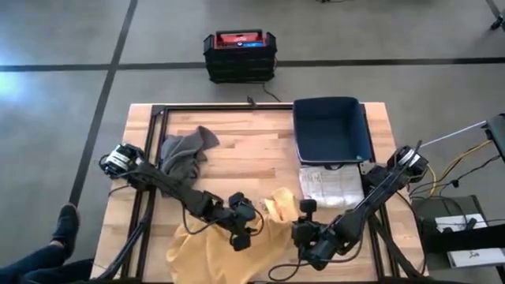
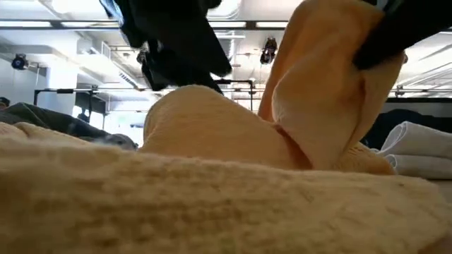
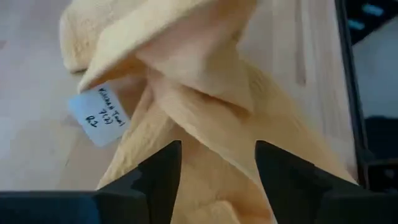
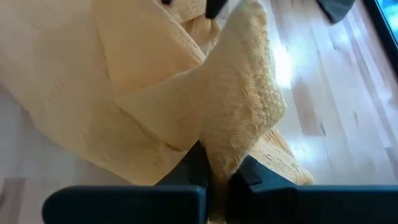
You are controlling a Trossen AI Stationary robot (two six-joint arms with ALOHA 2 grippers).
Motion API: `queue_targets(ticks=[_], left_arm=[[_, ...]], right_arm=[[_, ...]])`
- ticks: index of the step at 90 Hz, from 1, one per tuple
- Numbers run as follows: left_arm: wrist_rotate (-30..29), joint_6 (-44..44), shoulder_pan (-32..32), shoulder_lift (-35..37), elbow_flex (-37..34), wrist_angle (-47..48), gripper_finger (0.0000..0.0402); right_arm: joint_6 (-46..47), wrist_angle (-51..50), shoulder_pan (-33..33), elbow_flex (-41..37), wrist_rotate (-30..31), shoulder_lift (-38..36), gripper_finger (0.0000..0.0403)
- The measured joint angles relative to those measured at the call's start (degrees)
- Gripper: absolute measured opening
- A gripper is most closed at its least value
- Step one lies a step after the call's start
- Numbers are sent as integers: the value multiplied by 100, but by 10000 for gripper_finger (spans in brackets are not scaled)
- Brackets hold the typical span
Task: Fold towel
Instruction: Fold the yellow towel
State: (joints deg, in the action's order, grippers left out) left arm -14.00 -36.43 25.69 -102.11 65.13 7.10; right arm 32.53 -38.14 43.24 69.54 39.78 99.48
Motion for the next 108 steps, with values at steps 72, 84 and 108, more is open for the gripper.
queue_targets(ticks=[72, 84, 108], left_arm=[[647, -470, -177, -623, -194, -1552, 127], [572, -44, -225, -629, -108, -1520, 42], [98, 44, -76, -233, 186, -93, 2]], right_arm=[[51, 357, 13, -216, 190, 0, 0], [44, 377, 13, -218, 190, 2, 0], [43, 379, 32, -218, 187, 2, 0]])
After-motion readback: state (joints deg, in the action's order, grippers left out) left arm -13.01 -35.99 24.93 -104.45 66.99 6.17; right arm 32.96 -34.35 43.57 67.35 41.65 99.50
